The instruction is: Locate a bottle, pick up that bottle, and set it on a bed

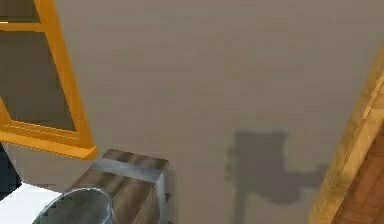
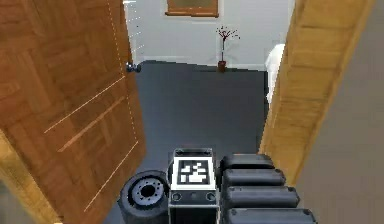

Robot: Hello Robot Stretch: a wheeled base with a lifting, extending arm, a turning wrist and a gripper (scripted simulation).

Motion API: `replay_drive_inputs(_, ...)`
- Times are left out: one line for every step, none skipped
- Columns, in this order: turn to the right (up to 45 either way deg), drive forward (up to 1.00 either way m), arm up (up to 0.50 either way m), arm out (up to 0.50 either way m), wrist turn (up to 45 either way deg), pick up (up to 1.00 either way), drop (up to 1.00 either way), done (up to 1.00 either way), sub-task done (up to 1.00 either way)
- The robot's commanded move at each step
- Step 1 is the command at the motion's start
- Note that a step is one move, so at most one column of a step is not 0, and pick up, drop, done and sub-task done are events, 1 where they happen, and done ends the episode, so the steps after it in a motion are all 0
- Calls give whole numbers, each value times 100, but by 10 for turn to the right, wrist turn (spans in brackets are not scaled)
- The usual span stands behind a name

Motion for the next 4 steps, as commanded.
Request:
replay_drive_inputs(450, 0, 0, 0, 0, 0, 0, 0, 0)
replay_drive_inputs(300, 0, 0, 0, 0, 0, 0, 0, 0)
replay_drive_inputs(0, 30, 0, 0, 0, 0, 0, 0, 0)
replay_drive_inputs(270, 0, 0, 0, 0, 0, 0, 0, 0)
